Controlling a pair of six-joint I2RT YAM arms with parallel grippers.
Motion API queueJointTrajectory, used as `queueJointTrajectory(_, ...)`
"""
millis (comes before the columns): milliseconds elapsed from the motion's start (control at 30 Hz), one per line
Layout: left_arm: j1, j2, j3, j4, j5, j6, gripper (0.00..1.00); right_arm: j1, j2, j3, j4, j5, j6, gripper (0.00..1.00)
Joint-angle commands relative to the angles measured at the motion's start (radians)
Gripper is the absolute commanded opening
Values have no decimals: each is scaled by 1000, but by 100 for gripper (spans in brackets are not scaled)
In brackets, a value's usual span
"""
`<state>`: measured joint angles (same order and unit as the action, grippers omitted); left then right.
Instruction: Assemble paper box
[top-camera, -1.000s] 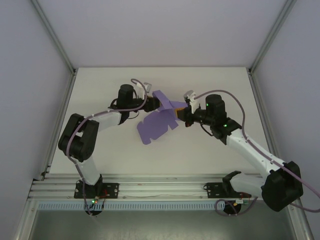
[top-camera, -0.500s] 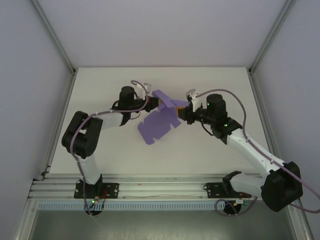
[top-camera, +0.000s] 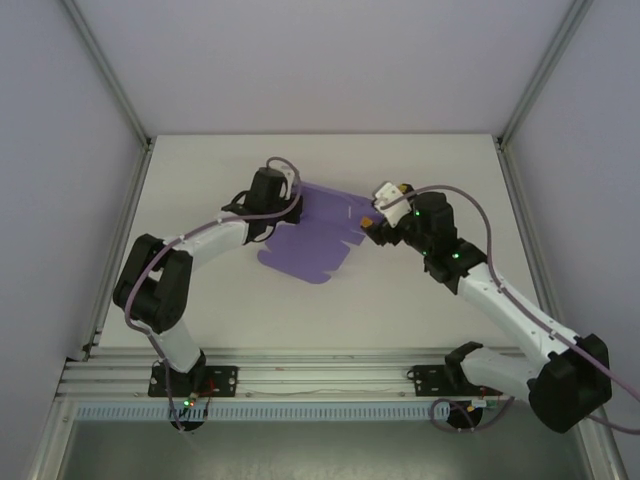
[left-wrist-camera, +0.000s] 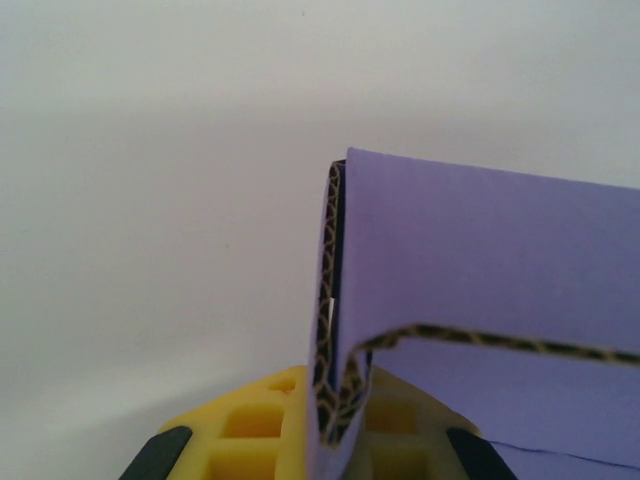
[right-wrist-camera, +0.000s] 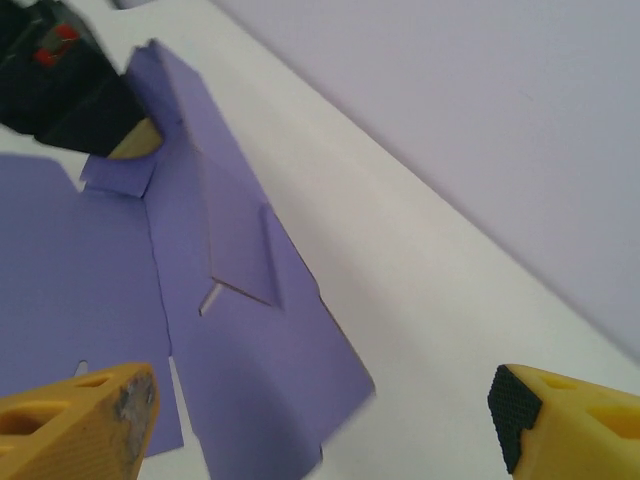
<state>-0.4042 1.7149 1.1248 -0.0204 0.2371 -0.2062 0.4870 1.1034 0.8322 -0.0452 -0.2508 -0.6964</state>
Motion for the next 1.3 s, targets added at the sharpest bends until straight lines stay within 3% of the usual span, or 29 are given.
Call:
queueJointTrajectory(0, -22, 11, 70, -138, -72, 32, 0, 17, 77, 107, -30, -110, -208, 86)
queueJointTrajectory(133, -41, 25, 102, -176, -57, 24, 0, 47, 215, 185, -29, -149, -278, 86)
queueJointTrajectory(267, -55, 25, 110, -195, -37, 34, 0, 55, 331, 246, 21, -136, -314, 78)
queueJointTrajectory(467, -69, 25, 111, -216, -53, 39, 0, 98, 465, 339, -8, 14, -423, 63)
queueJointTrajectory(633, -78, 34, 101, -209, -51, 42, 0, 130, 526, 348, 21, 107, -472, 38)
queueJointTrajectory(800, -82, 48, 57, -146, -78, 37, 0, 146, 568, 337, 36, 165, -479, 0)
queueJointTrajectory(1033, -88, 78, -122, 178, -122, 2, 0, 202, 589, 207, 179, 251, -528, 0)
queueJointTrajectory(1200, -91, 78, -210, 307, -161, -1, 0, 232, 582, 146, 234, 263, -525, 0)
queueJointTrajectory(1267, -92, 90, -211, 307, -152, 10, 5, 243, 580, 133, 248, 271, -526, 0)
